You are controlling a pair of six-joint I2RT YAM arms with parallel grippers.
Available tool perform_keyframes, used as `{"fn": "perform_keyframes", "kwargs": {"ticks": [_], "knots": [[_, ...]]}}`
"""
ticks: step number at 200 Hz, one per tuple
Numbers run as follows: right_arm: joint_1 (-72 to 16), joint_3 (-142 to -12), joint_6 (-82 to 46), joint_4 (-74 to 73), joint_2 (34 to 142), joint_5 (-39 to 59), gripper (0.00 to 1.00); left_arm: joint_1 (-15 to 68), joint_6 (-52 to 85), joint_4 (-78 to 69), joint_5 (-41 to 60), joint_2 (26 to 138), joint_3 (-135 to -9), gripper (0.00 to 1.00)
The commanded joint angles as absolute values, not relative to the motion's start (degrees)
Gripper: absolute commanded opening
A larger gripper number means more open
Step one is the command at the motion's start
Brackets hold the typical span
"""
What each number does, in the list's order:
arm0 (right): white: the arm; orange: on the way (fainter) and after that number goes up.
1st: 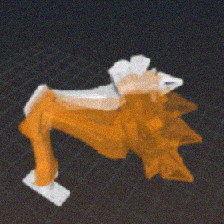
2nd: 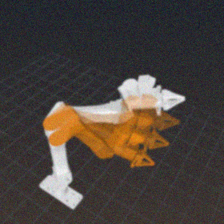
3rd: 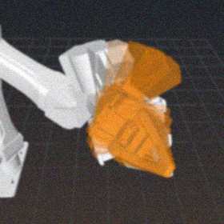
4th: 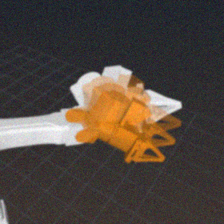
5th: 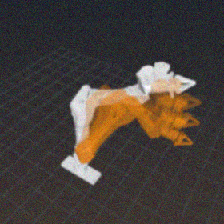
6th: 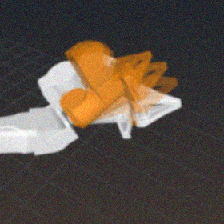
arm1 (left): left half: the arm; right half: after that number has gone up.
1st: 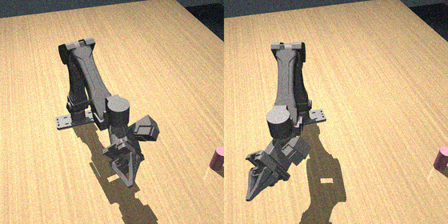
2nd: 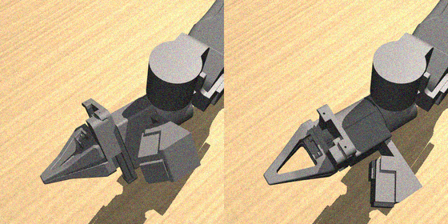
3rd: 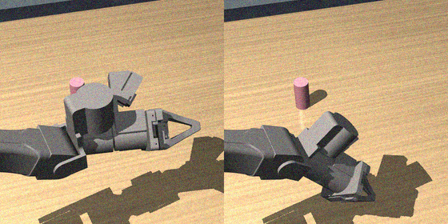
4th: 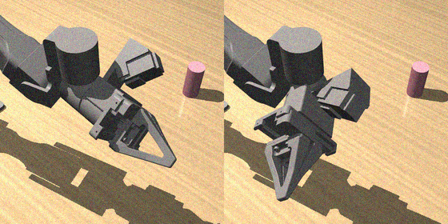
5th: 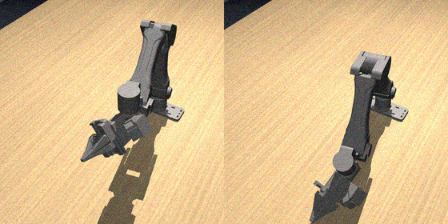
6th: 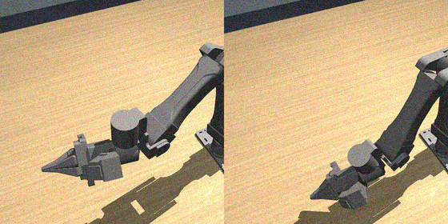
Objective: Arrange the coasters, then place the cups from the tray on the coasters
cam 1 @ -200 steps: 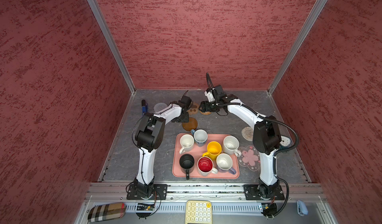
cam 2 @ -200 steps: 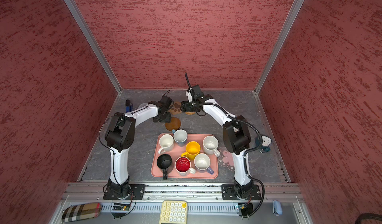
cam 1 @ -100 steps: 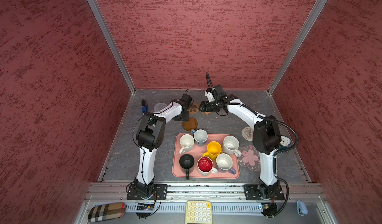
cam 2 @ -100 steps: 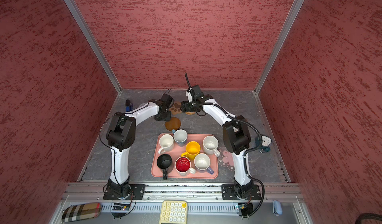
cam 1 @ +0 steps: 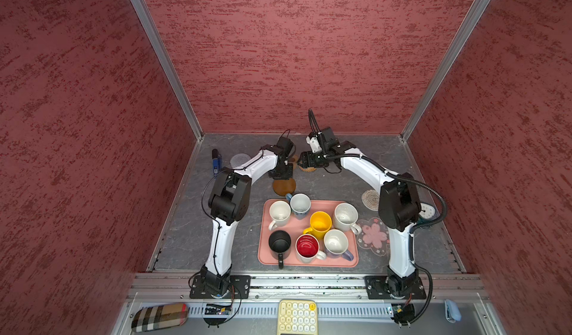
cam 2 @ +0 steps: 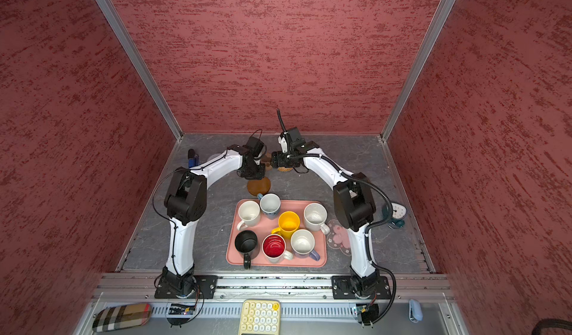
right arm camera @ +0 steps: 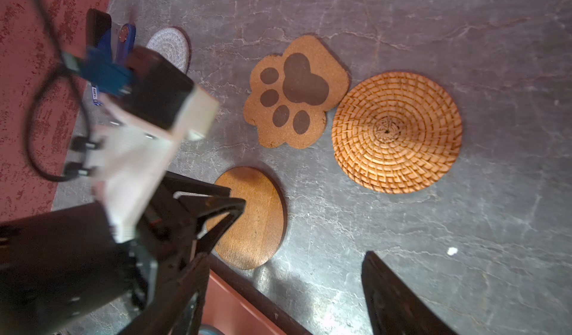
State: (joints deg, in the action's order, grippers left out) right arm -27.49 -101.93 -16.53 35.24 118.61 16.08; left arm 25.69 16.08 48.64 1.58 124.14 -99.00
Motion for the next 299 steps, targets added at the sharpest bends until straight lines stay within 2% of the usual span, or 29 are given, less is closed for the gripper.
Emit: {"fn": "perform_keyframes", "kwargs": {"ticks": [1,66,135,211,266,299], "knots": [[-27.5,-101.1,-16.2,34.1,116.5,16.1,0.78,25.8,16.6,49.4,2.4,126.2,-98.8,0.26],[-27.5,-100.3,-15.9,33.6,116.1,15.9,0.78,25.1,16.7,50.5,-2.2,128.4,-99.1,0.27],[-27.5,-101.2,-16.0,34.2,116.8,16.1,0.78,22.3,17.5,49.0,-6.9,125.5,-95.6,0.27],[-27.5,-105.8,-16.3,39.5,120.7,16.6,0.78,20.2,18.4,44.8,-4.2,119.8,-91.5,0.30],[-27.5,-116.1,-17.0,47.8,127.1,16.2,0.78,20.9,18.5,42.9,-0.7,112.6,-87.8,0.31],[-27.6,-121.0,-17.7,50.7,130.3,16.0,0.78,21.6,18.1,42.2,2.2,112.3,-88.1,0.32]]}}
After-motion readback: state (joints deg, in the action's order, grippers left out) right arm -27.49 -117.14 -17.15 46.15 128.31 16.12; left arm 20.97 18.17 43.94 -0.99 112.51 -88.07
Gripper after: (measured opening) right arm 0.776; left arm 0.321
